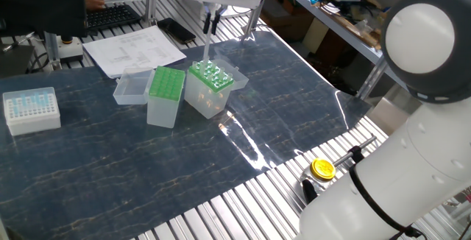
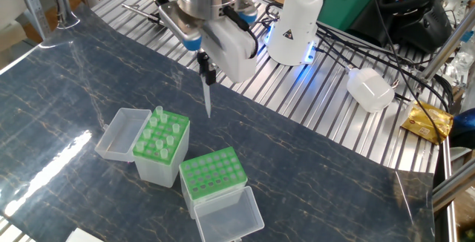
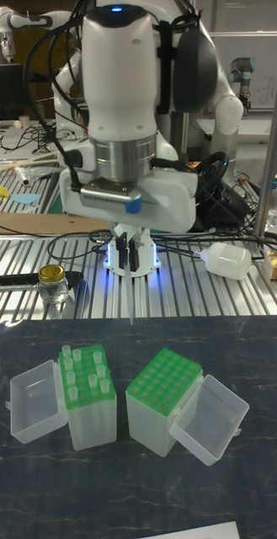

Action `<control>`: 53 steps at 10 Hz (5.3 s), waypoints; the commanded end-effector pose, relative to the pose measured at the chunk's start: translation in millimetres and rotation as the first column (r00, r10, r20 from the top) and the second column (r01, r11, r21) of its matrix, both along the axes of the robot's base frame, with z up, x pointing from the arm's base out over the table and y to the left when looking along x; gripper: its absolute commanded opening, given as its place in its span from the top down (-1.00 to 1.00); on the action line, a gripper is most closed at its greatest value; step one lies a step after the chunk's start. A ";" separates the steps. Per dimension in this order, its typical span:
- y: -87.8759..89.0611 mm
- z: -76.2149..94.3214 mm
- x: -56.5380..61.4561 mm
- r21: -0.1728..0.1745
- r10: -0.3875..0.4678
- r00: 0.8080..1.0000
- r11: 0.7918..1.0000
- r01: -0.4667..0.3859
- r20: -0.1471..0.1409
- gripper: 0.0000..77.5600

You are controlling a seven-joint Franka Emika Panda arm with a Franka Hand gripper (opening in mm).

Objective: Transfer all large pipette tips from one holder to another

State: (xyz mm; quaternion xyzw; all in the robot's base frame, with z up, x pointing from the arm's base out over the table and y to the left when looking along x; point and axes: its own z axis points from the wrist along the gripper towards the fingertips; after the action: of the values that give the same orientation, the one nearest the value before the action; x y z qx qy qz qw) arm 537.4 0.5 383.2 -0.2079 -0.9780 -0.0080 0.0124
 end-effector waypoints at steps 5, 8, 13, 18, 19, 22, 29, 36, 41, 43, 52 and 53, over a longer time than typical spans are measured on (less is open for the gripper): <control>48.8 -6.5 5.0 0.002 -0.115 0.993 0.993 0.115 0.007 0.97; 58.5 -12.1 9.3 0.009 -0.145 0.989 0.989 0.145 0.015 0.97; 86.7 -27.2 16.9 0.015 -0.234 0.971 0.972 0.233 0.050 0.97; 104.0 -42.7 24.6 0.026 -0.290 0.954 0.957 0.289 0.081 0.97; 104.9 -44.2 26.0 0.027 -0.292 0.953 0.956 0.291 0.084 0.97; 106.8 -47.5 28.4 0.023 -0.282 0.955 0.959 0.281 0.090 0.97; 106.0 -50.9 26.4 0.023 -0.268 0.959 0.963 0.267 0.089 0.97; 102.0 -61.2 22.6 0.027 -0.263 0.960 0.965 0.262 0.099 0.97; 104.7 -82.2 16.4 0.034 -0.266 0.956 0.964 0.264 0.124 0.97; 108.3 -91.5 15.9 0.032 -0.267 0.954 0.964 0.265 0.138 0.97; 109.3 -94.2 15.5 0.033 -0.285 0.949 0.958 0.284 0.134 0.97; 109.3 -94.4 15.0 0.033 -0.286 0.949 0.958 0.284 0.134 0.97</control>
State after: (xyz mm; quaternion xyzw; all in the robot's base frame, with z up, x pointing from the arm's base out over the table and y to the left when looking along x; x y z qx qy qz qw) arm 552.2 109.7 287.6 -0.3458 -0.9363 -0.0301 -0.0538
